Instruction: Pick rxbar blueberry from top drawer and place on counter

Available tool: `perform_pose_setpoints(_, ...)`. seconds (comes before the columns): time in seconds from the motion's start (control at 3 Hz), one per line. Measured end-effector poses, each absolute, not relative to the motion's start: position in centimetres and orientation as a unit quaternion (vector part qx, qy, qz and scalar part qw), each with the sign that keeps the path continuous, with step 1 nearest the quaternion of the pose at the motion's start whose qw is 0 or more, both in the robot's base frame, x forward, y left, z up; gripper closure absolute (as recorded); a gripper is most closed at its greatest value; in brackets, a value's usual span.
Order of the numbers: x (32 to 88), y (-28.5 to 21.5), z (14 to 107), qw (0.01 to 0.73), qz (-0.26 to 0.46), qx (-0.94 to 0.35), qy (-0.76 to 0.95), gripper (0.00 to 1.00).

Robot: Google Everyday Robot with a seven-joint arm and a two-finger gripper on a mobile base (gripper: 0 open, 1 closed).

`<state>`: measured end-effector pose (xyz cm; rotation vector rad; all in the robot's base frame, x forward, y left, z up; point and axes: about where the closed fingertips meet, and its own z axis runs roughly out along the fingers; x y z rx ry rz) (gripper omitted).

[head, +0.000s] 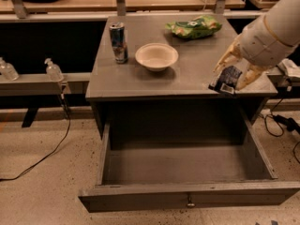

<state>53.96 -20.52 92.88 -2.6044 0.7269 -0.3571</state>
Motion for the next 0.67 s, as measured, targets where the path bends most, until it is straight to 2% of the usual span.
perform_pose_setpoints(0.67, 61.3, -18.1, 93.7, 0.197, -0.132, -0.934, 0.268, 1.00)
